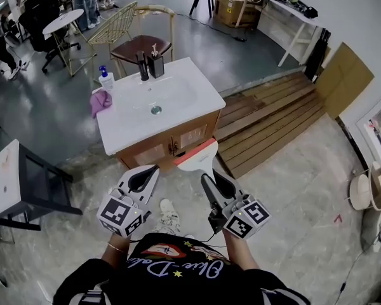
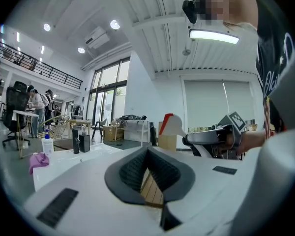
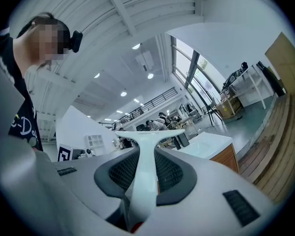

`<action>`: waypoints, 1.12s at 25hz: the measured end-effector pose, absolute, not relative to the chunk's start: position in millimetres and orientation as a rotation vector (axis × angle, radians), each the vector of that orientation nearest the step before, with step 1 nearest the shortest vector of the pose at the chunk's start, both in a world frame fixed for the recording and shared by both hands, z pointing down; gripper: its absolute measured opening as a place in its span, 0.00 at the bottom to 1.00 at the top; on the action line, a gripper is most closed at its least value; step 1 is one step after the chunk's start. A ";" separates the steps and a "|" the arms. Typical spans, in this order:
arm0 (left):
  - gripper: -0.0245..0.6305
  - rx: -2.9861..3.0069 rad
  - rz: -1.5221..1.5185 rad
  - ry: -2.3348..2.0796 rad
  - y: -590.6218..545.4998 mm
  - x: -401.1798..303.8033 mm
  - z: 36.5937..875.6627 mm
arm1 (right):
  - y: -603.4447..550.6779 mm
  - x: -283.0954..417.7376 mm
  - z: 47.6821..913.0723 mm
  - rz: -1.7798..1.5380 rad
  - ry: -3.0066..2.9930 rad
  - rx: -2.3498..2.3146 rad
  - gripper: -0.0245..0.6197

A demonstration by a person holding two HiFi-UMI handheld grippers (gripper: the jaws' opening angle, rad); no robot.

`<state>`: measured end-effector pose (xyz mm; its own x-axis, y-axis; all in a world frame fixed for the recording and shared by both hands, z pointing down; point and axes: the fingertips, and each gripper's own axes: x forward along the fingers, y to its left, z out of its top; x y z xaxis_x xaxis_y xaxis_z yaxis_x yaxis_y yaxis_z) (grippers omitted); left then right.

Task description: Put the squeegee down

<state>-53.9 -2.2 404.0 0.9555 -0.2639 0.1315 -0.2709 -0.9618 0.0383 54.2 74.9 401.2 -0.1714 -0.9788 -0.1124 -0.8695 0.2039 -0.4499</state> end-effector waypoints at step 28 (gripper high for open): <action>0.05 3.042 0.213 -0.421 -61.5 -11.4 408.2 | 13.2 94.1 404.6 -0.433 2.128 -1.710 0.20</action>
<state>-11.4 -61.5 408.2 0.9530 -0.2658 0.1453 -0.2746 -0.9606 0.0438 94.1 13.2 404.6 -0.1913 -0.9767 -0.0970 -0.8613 0.2144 -0.4606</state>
